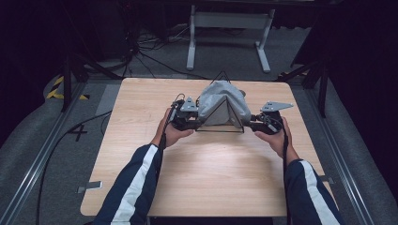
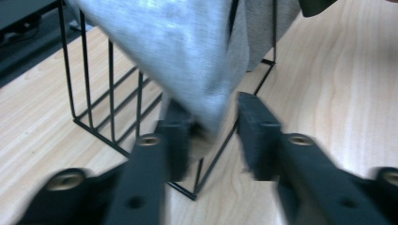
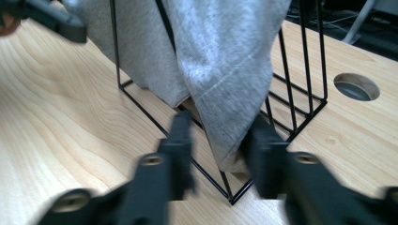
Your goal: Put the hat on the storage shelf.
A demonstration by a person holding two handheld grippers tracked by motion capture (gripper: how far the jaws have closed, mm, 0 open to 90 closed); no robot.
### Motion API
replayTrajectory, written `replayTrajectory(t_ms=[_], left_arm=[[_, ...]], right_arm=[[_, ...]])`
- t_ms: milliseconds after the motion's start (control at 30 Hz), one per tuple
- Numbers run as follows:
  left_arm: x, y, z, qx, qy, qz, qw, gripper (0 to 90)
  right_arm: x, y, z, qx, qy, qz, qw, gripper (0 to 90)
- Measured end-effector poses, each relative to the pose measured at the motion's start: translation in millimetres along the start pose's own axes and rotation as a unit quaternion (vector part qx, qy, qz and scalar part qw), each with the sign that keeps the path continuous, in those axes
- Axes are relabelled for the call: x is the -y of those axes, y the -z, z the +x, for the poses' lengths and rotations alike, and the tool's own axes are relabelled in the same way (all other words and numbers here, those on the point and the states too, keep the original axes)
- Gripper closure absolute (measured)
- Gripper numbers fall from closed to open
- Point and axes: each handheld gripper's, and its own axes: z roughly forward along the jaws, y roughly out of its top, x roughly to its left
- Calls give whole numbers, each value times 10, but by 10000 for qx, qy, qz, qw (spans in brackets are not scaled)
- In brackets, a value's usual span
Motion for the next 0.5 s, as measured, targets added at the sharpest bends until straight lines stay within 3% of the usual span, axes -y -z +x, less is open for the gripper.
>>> replayTrajectory(t_ms=[100,167,333,400,433,500], left_arm=[[8,-27,40,-64,35,54,10000,852],[14,-47,51,-158,-45,213,9996,867],[99,-129,137,-387,10,634,9972,872],[159,-169,185,-408,135,719,9965,872],[195,-188,211,-418,238,746,9960,871],[213,-194,221,-399,268,761,9959,871]], right_arm=[[-1,-24,13,27,87,39,10000,855],[0,-30,6,128,127,79,9998,869],[32,-74,-41,356,145,259,9989,873],[90,-130,-100,490,109,493,9975,873],[144,-154,-161,534,-42,559,9970,874],[170,-161,-191,562,-91,578,9967,874]])
